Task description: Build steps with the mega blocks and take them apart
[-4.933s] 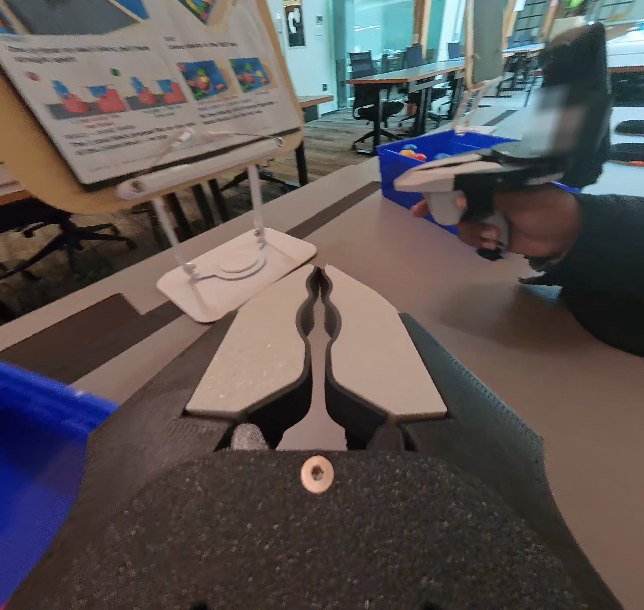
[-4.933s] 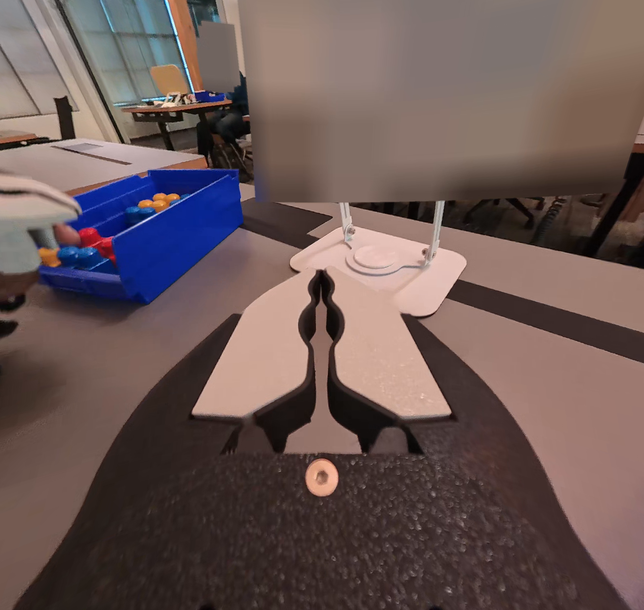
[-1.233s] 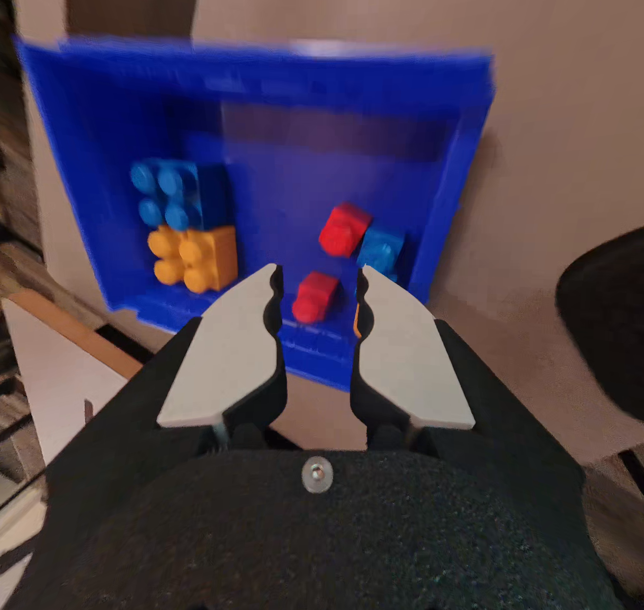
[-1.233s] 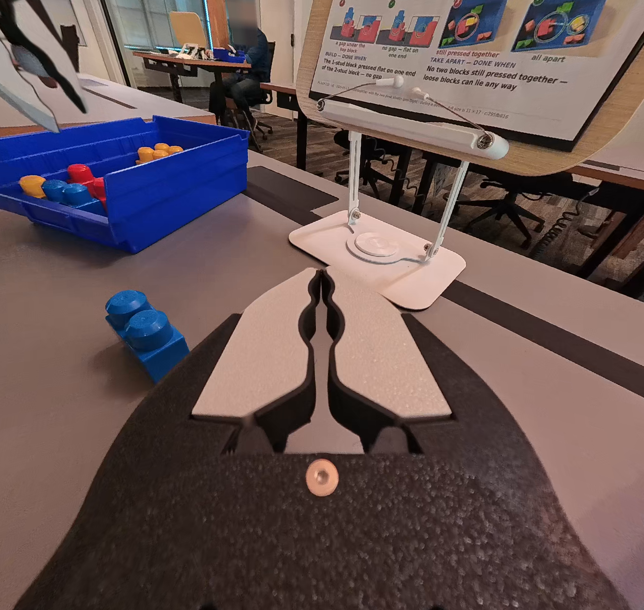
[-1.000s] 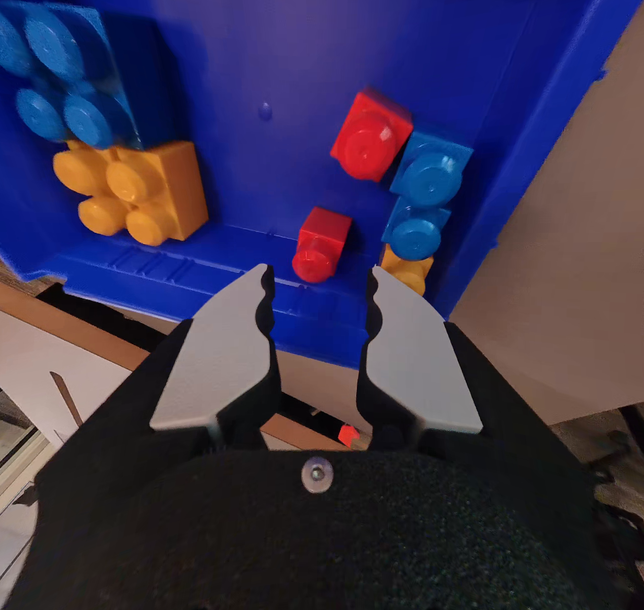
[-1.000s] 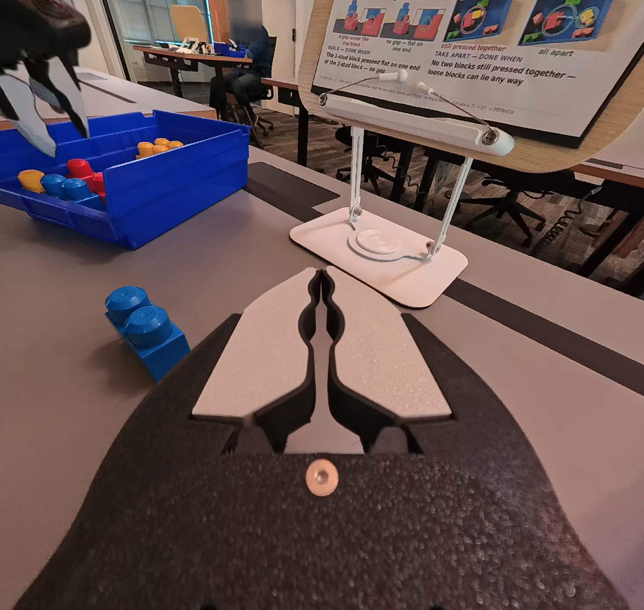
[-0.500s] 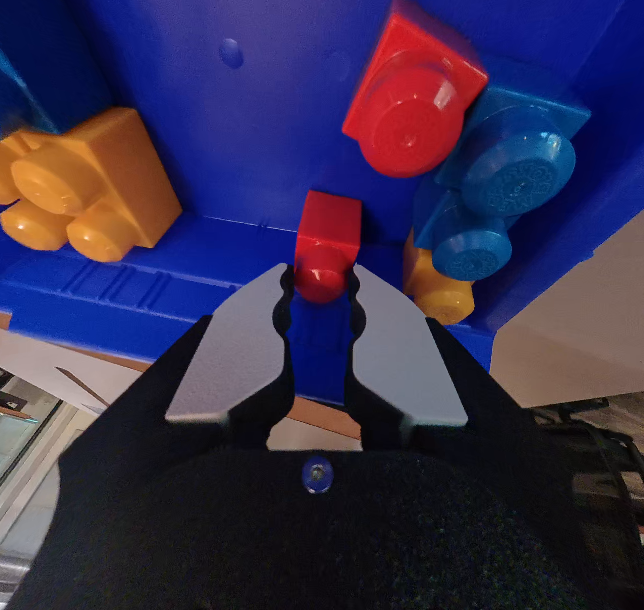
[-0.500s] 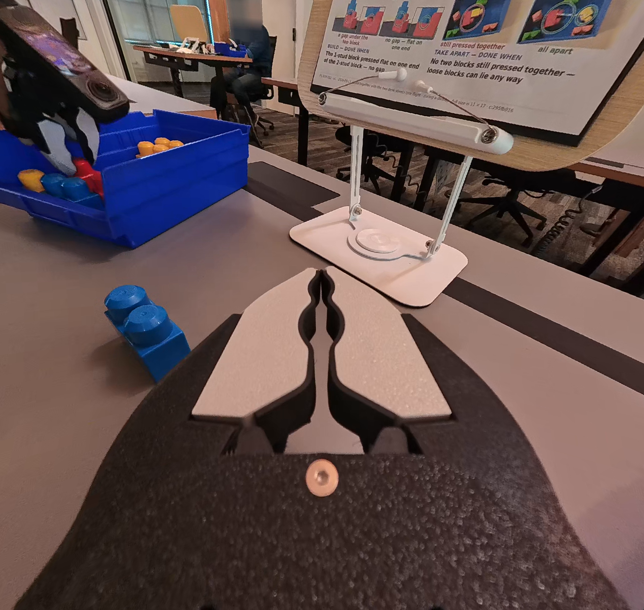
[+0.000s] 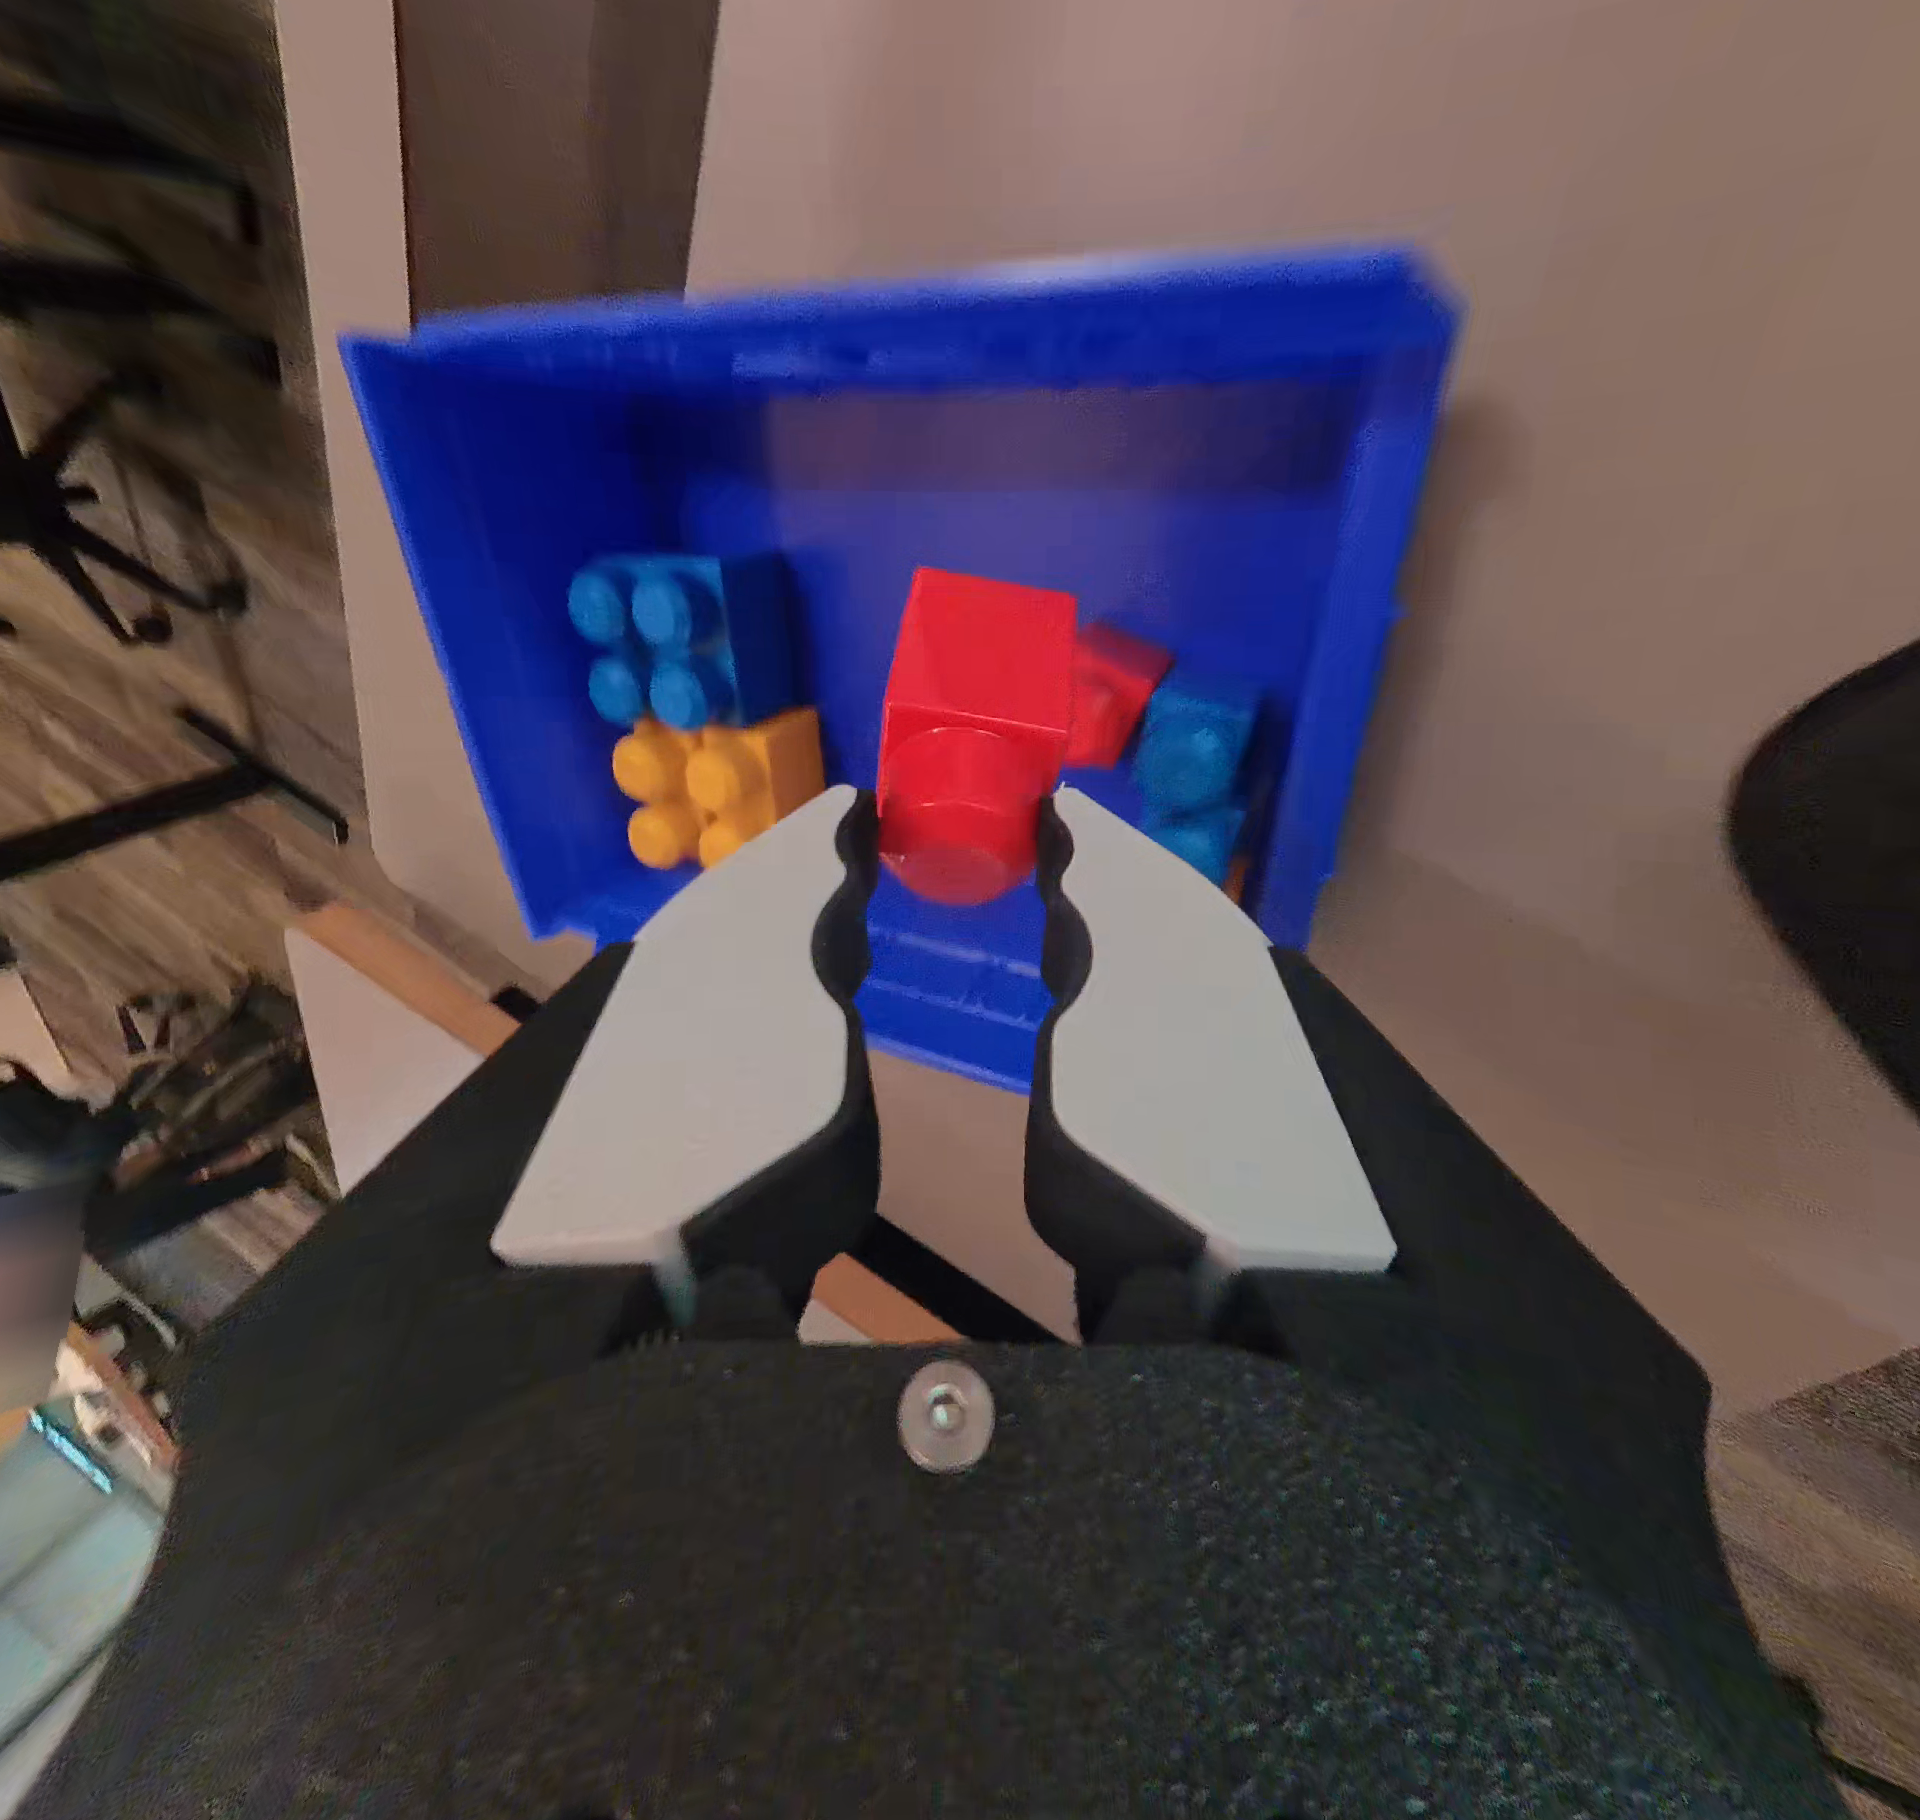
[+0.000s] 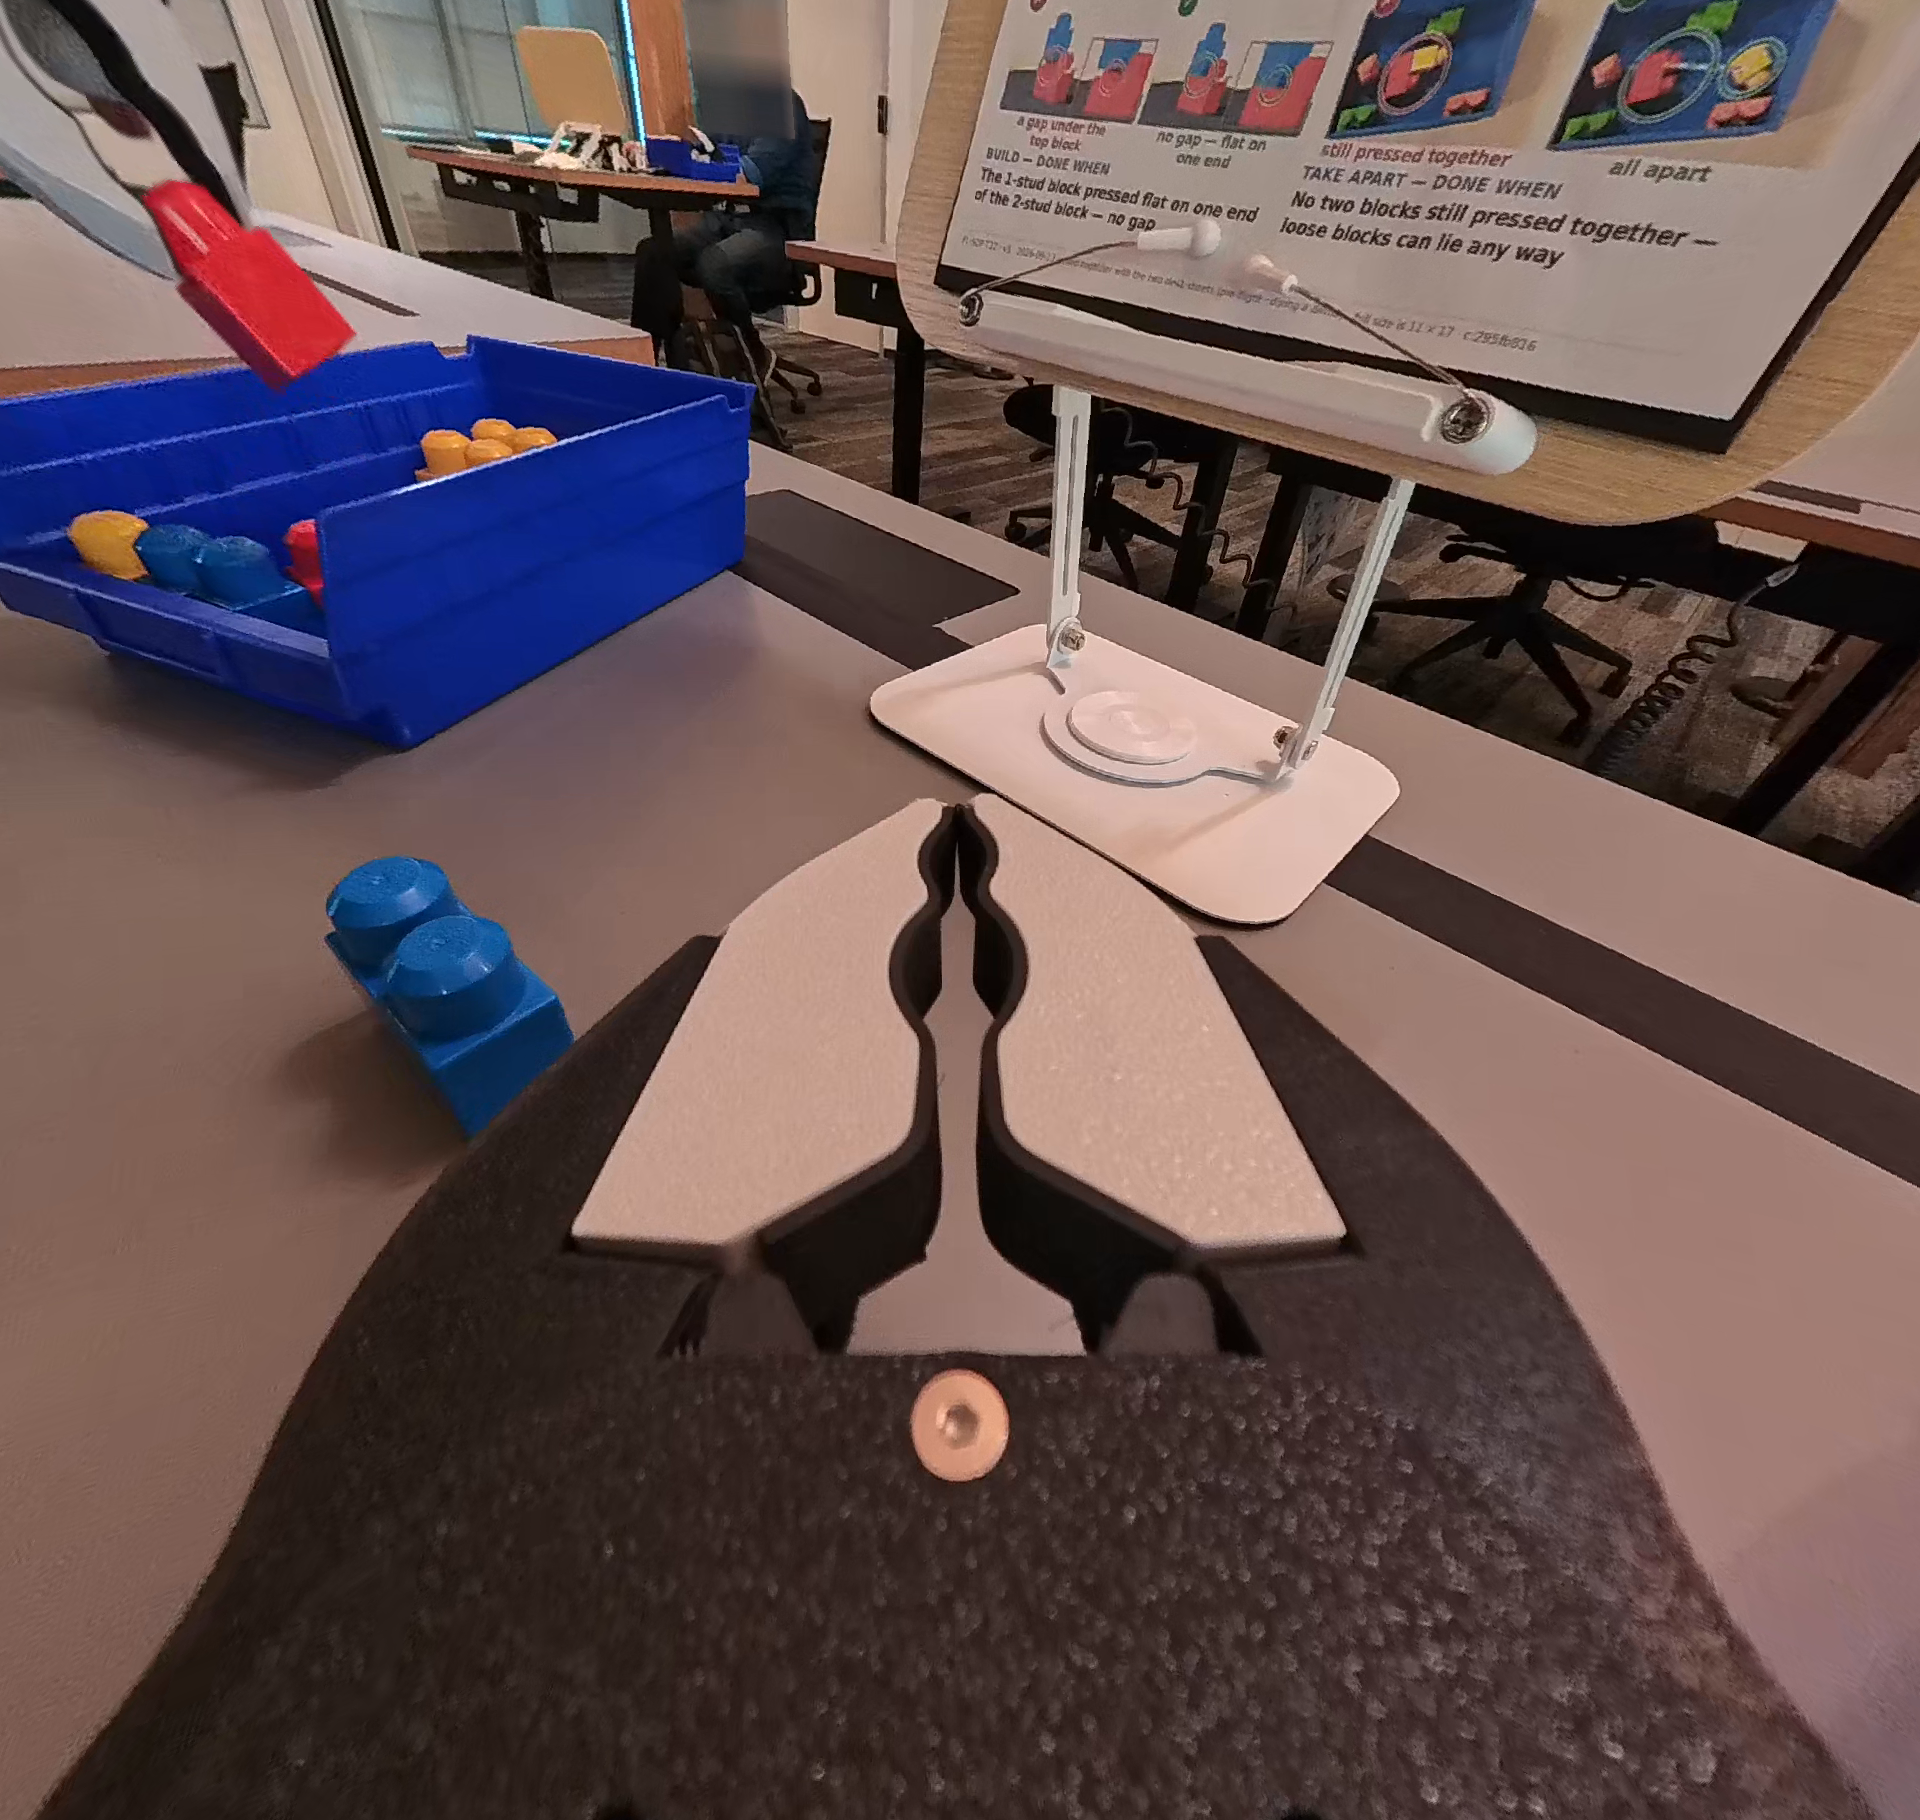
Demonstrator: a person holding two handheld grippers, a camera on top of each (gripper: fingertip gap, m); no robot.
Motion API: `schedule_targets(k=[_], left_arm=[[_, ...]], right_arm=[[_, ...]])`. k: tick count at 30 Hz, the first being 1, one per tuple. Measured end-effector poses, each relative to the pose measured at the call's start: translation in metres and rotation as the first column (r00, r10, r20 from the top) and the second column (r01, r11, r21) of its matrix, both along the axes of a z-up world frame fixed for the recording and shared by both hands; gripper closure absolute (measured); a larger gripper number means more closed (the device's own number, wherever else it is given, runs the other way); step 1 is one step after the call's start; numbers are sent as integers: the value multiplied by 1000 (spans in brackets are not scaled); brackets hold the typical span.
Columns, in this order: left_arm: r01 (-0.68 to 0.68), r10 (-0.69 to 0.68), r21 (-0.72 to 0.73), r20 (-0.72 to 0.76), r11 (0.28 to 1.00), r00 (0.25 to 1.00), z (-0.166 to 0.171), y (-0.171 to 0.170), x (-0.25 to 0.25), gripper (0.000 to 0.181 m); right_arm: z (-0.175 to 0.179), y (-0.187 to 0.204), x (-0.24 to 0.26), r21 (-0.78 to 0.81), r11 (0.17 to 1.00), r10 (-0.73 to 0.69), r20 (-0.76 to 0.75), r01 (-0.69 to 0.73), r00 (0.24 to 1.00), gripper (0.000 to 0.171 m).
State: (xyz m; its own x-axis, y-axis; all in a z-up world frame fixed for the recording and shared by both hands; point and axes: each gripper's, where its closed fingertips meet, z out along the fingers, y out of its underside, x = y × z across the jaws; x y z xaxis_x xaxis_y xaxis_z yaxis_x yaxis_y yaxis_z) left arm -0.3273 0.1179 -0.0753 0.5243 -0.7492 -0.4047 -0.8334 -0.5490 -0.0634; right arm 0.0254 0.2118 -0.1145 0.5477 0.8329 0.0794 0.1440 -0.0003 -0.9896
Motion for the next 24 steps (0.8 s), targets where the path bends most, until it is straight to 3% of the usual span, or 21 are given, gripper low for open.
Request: schedule_targets(k=[4, 9, 18, 24], left_arm=[[141, -139, -48, 35, 989, 990, -4, -13, 59, 152], [267, -266, -166, 33, 949, 964, -34, -36, 115, 152], [209, -216, -339, 19, 917, 976, -100, -44, 160, 152], [253, -239, -338, 82, 907, 968, -123, -32, 183, 152]], right_arm=[[1, -1, 0, 3, 1000, 3, 0, -3, 1000, 171], [2, -1, 0, 5, 1000, 6, -1, -6, 1000, 171], [4, -4, -1, 29, 999, 22, 6, -22, 1000, 171], [2, -9, -5, 38, 998, 56, 23, -57, 998, 171]])
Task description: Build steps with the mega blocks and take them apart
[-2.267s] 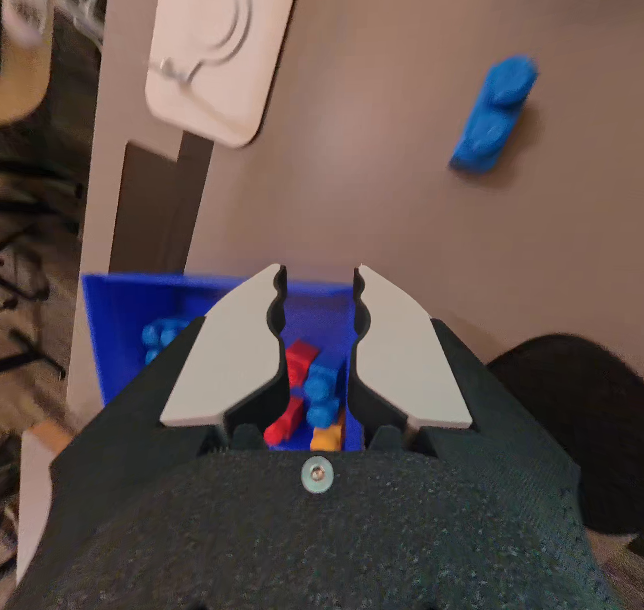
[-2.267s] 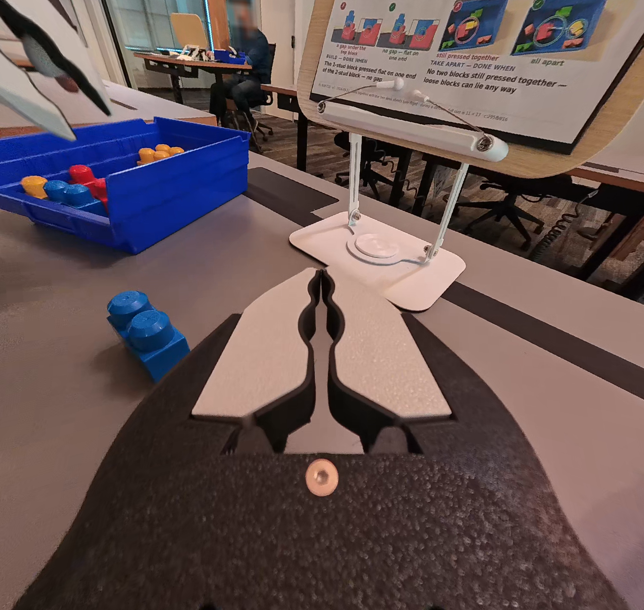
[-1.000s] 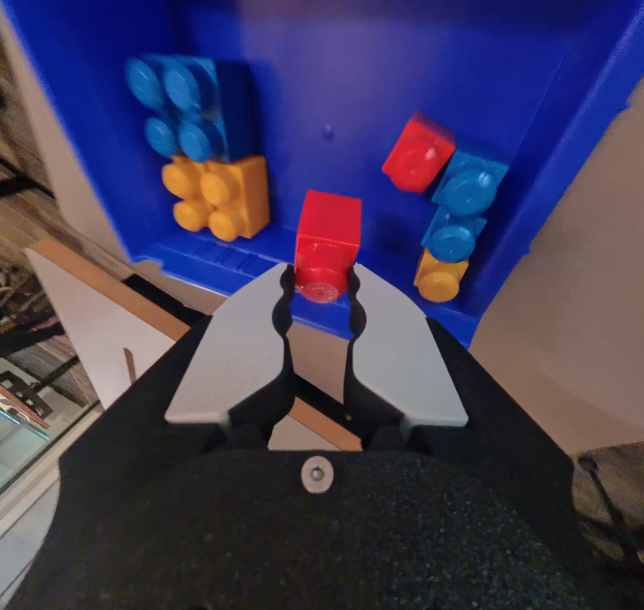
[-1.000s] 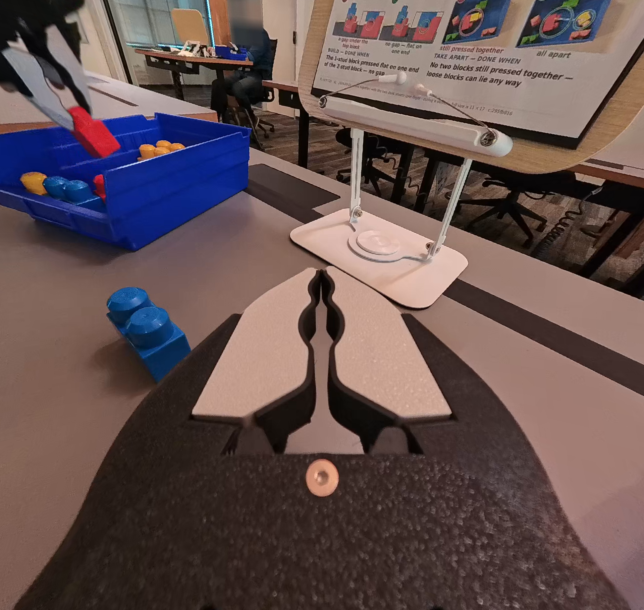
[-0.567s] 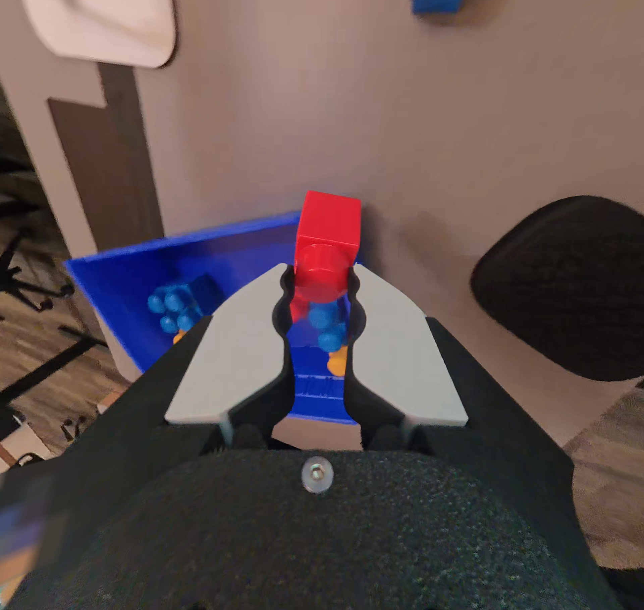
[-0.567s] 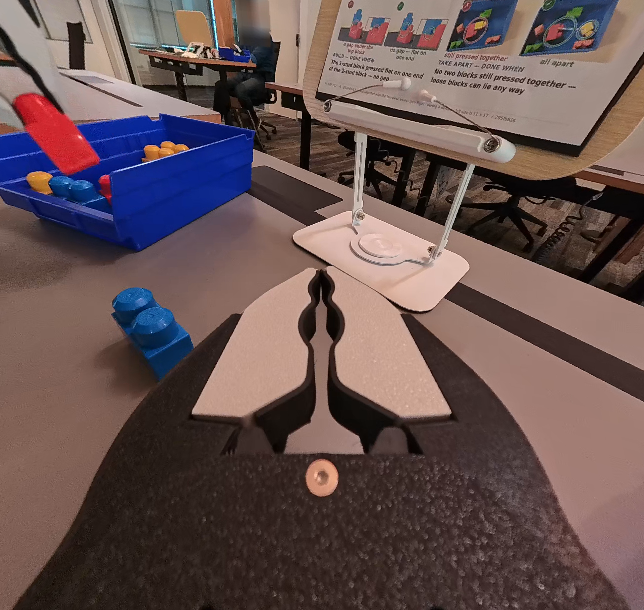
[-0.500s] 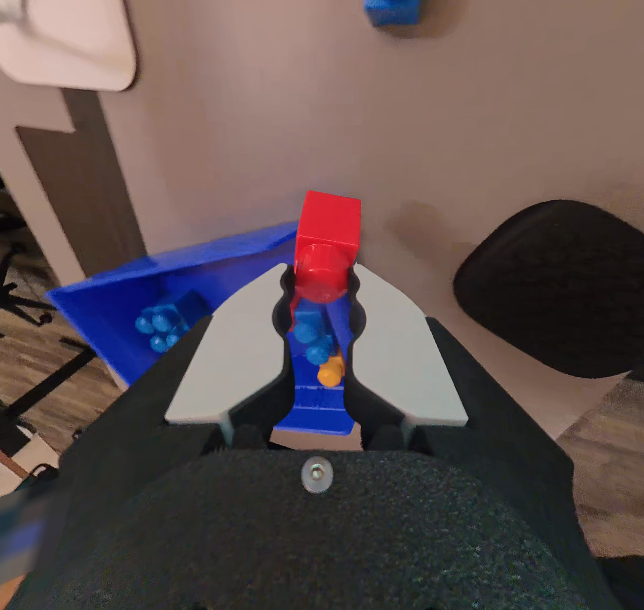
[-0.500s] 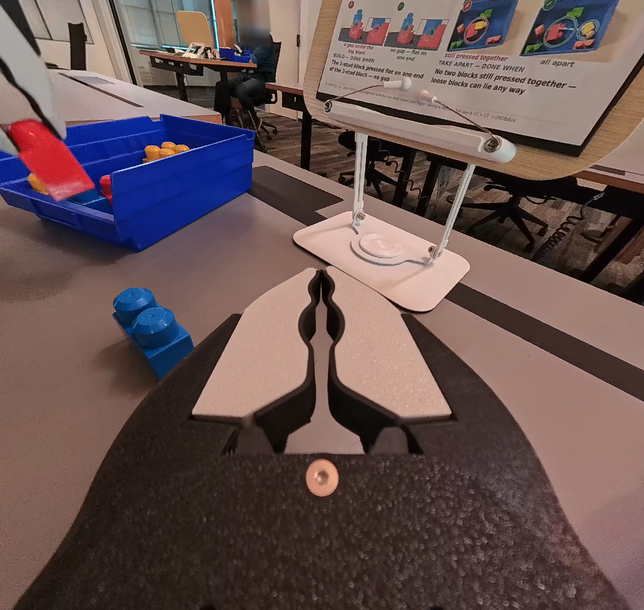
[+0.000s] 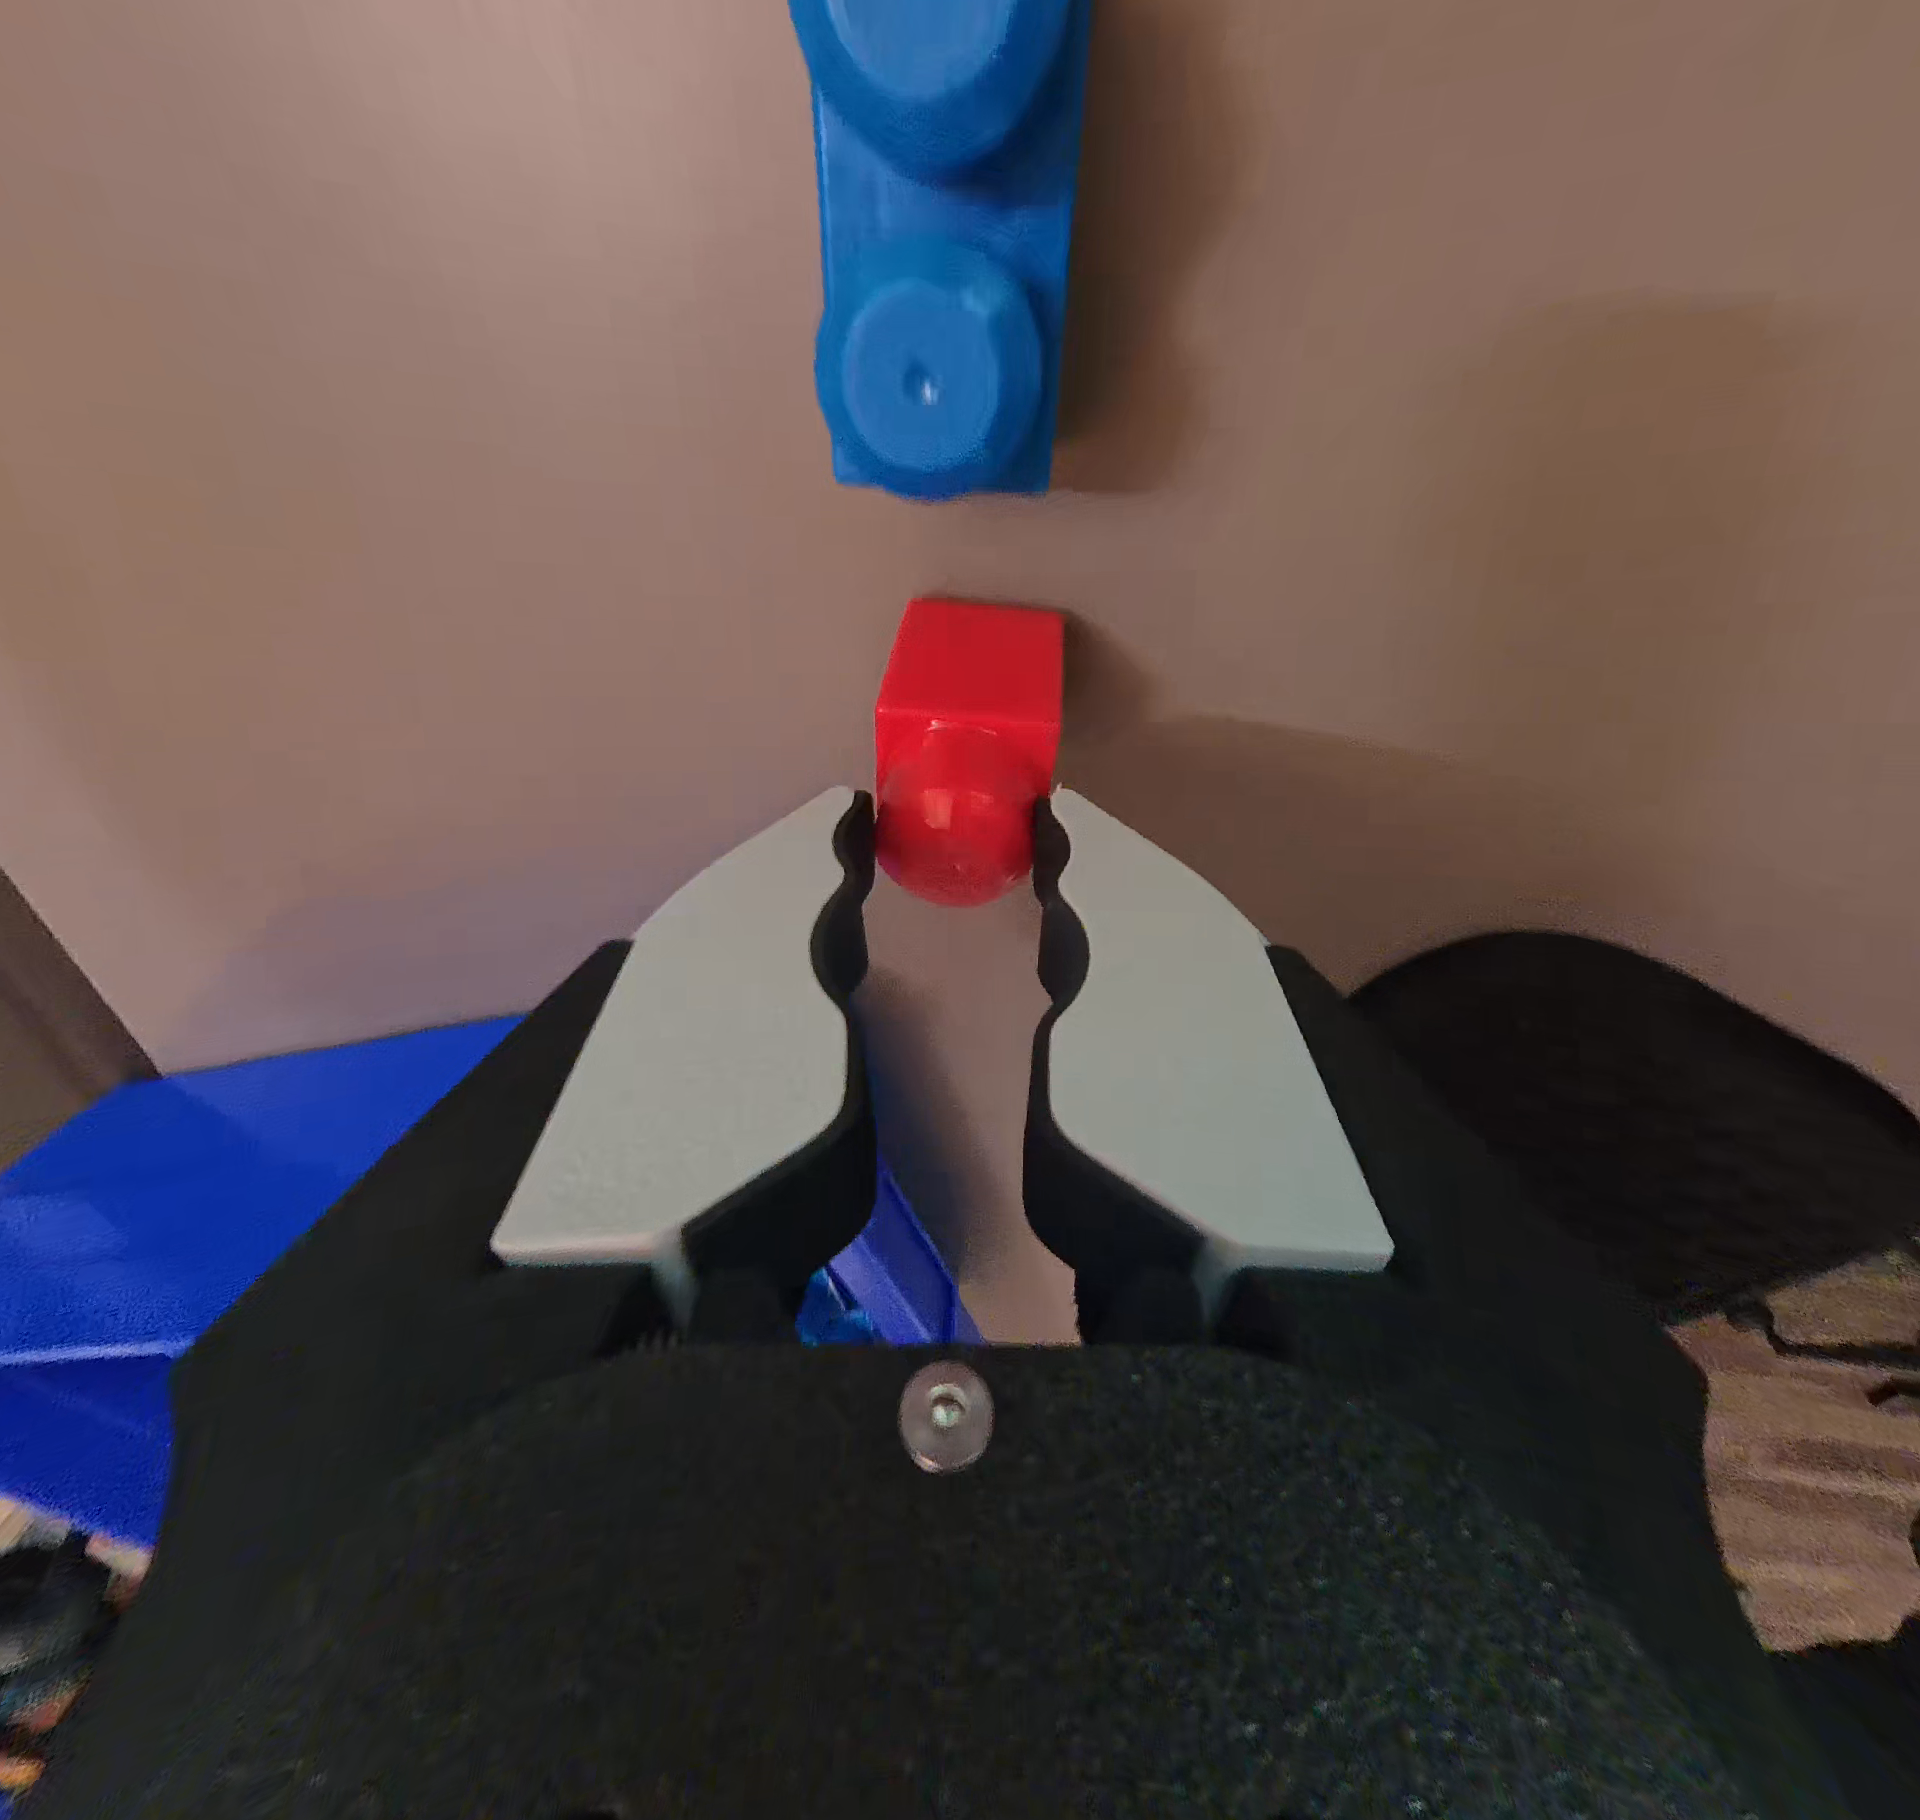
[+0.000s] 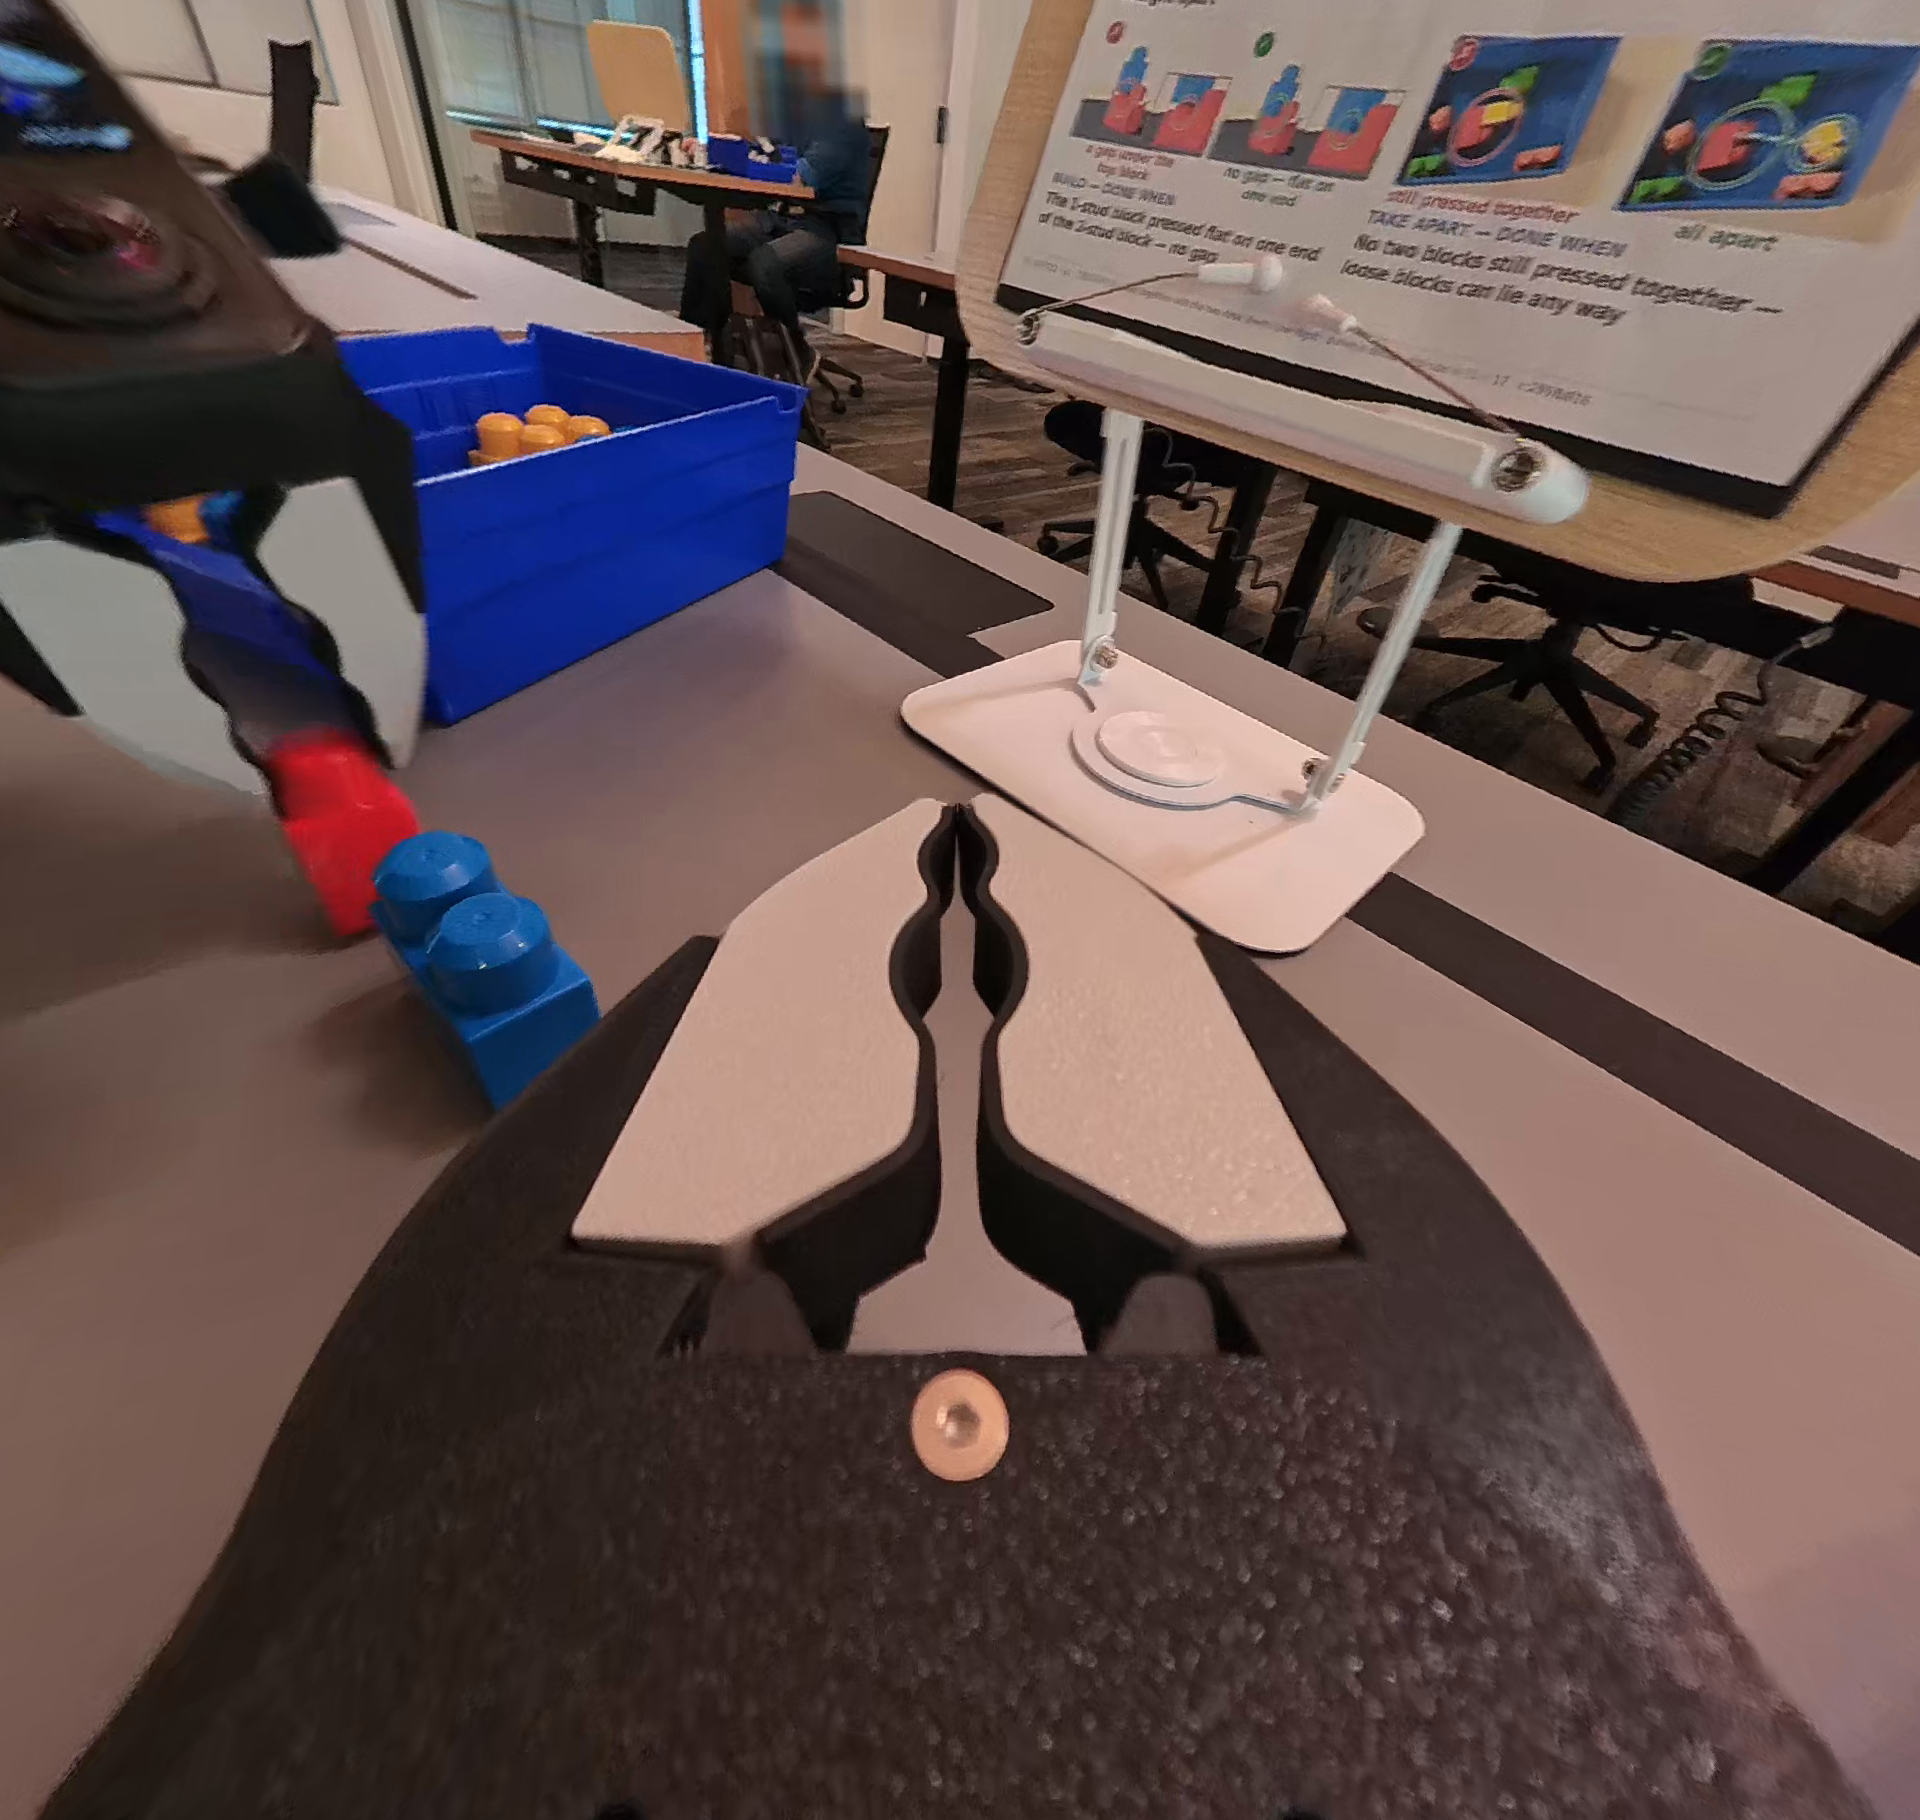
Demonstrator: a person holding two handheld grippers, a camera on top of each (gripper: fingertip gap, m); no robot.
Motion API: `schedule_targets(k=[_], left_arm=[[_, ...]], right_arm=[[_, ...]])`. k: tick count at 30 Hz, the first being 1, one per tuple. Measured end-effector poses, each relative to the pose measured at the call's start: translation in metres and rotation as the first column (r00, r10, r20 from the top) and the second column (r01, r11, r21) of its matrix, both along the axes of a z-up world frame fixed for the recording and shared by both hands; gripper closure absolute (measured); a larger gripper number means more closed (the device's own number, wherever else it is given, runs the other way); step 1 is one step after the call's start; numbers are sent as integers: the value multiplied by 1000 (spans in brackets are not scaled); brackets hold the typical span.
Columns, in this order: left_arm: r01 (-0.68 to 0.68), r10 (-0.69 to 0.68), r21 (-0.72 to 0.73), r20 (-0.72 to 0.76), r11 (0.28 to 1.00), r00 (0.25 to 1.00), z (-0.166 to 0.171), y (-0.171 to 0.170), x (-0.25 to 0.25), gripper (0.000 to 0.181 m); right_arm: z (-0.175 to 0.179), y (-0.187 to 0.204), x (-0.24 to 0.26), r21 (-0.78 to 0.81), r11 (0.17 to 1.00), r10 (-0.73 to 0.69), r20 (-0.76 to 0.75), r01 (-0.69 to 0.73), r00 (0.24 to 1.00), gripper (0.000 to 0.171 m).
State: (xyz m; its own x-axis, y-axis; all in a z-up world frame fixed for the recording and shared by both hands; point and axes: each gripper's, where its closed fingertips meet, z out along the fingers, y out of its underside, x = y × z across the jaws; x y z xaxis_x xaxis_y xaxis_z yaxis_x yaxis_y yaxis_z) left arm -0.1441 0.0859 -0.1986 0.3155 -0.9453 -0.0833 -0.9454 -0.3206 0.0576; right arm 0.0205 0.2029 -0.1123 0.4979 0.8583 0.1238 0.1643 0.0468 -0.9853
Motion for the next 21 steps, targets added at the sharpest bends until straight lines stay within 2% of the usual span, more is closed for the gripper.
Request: schedule_targets(k=[4, 8, 12, 14, 17, 21], left_arm=[[22, -24, 45, 33, 999, 999, -1, 8, 6, 151], [10, -19, 90, 100, 996, 995, 4, 9, 7, 137], [-58, -8, 222, 288, 973, 958, 25, 16, 17, 135], [-126, -30, 315, 448, 941, 893, 43, 23, 29, 133], [-265, -99, 431, 658, 862, 746, 69, 29, 42, 134], [-405, -168, 467, 792, 786, 587, 84, 31, 43, 135]], right_arm=[[-6, -9, -9, 1, 999, 53, 34, -53, 998, 171], [-17, -24, -21, -13, 990, 140, 89, -139, 986, 166], [-36, -49, -38, -91, 956, 289, 155, -278, 945, 148], [-47, -60, -47, -125, 938, 342, 201, -322, 918, 135], [-62, -74, -58, -164, 916, 398, 274, -365, 875, 121], [-80, -84, -68, -212, 894, 445, 337, -394, 830, 111]])
